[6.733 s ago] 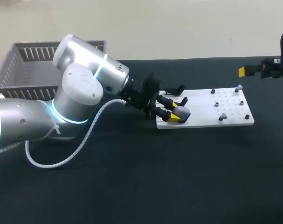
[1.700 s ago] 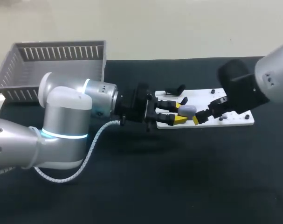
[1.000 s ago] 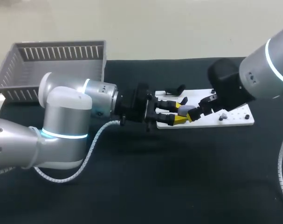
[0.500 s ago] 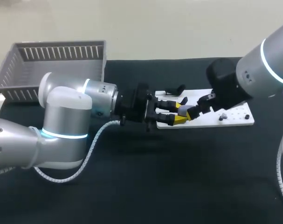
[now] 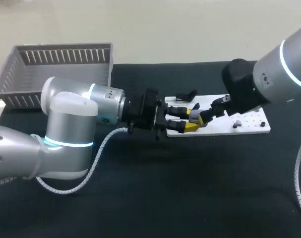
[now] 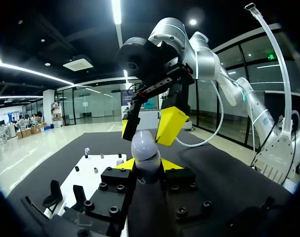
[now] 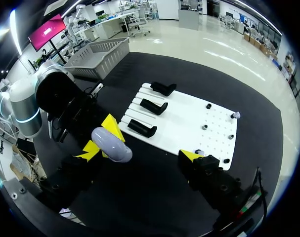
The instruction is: Pick up each earbud case from the left stands, insert the matching earbuds, close the lid, and place the case in the box.
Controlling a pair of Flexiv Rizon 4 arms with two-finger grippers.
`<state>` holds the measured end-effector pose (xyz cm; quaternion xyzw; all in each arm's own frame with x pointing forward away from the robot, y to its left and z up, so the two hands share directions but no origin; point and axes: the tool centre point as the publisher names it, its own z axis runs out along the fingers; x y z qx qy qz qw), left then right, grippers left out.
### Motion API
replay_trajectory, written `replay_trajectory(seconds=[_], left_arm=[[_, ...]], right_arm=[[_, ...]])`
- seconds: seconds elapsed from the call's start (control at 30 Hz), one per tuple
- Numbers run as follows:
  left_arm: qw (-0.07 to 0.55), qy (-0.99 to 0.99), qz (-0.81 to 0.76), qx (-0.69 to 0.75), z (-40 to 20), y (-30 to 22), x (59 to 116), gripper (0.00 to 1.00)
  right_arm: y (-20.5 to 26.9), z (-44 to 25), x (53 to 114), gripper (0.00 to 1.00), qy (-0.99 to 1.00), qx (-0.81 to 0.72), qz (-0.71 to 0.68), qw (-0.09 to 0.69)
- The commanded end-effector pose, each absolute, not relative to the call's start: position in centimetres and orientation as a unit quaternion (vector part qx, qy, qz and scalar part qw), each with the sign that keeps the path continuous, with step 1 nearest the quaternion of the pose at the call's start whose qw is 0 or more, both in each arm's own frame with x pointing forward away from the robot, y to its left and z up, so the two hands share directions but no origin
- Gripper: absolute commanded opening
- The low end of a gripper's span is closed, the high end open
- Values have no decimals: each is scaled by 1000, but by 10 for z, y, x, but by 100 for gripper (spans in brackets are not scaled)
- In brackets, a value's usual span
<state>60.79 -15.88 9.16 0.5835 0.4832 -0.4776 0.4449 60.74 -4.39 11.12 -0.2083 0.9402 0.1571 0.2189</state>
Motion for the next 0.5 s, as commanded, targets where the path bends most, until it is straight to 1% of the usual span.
replay_trajectory(seconds=[0.03,0.33,0.5], left_arm=[[447,481,-478,583,91,-159,606,0],[447,481,-478,583,91,-159,606,0],[447,481,-478,583,91,-159,606,0]], right_arm=[[-48,114,605,100,938,-200,150,240],[-70,135,608,100,934,-189,94,287],[-89,142,613,100,937,-182,14,299]])
